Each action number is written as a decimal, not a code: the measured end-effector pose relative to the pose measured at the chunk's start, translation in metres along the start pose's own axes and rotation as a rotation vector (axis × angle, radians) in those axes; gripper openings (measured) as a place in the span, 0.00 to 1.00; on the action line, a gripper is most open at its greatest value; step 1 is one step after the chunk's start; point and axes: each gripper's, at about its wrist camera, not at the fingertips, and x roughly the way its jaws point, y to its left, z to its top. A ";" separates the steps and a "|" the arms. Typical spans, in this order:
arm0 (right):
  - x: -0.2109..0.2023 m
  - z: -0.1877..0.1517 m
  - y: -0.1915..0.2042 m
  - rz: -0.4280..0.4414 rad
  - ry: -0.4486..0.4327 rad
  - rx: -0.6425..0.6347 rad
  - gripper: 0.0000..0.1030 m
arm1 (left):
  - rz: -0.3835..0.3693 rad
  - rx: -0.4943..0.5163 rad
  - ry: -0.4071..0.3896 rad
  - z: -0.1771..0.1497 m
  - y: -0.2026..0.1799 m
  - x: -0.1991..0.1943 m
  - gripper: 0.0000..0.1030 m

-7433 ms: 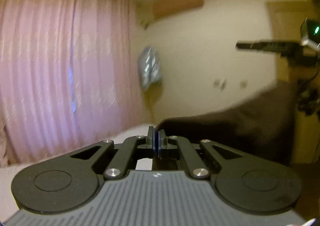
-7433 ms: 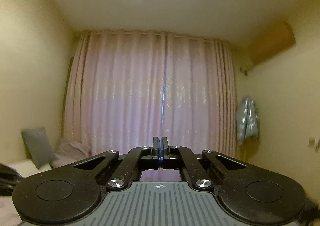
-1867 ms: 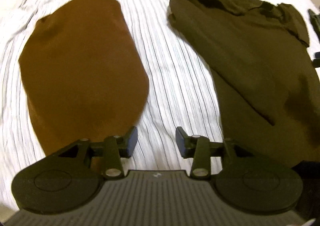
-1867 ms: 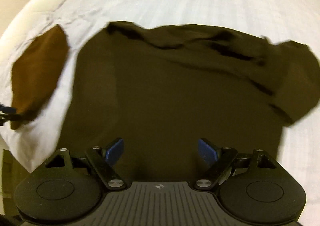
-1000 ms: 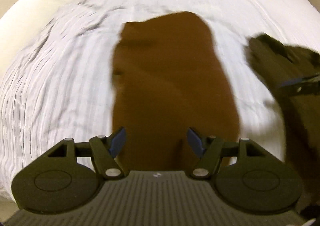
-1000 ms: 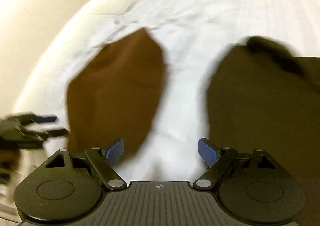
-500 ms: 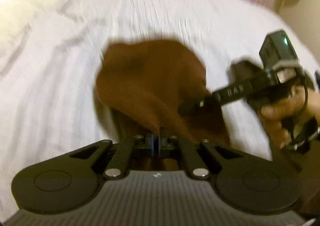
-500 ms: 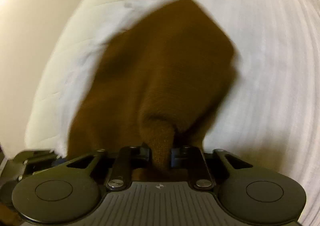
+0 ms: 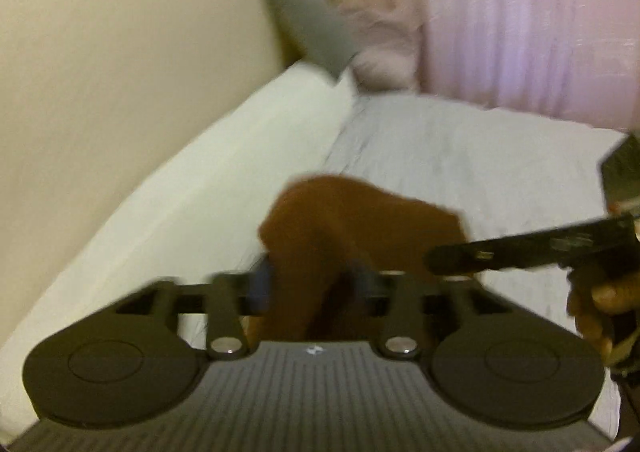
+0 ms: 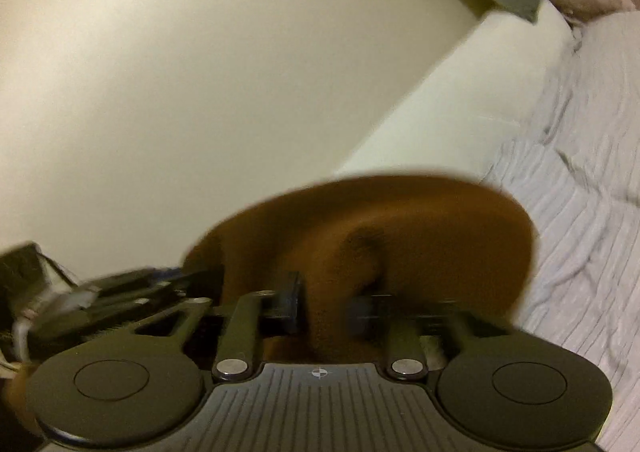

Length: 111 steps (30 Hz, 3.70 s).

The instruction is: Fold clothes

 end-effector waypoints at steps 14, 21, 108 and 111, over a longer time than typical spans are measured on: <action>-0.229 -0.156 -0.140 -0.597 0.004 0.360 0.81 | -0.381 0.160 0.228 -0.118 -0.219 0.054 0.51; -0.430 -0.231 -0.173 -0.853 -0.093 0.565 0.81 | -0.640 0.349 0.293 -0.158 -0.396 0.062 0.62; -0.572 -0.142 -0.366 -1.049 0.250 -0.246 0.24 | -0.692 0.893 0.123 -0.109 -0.679 0.230 0.03; -0.573 -0.139 -0.368 -1.040 0.231 -0.223 0.24 | -0.679 0.884 0.142 -0.110 -0.683 0.241 0.09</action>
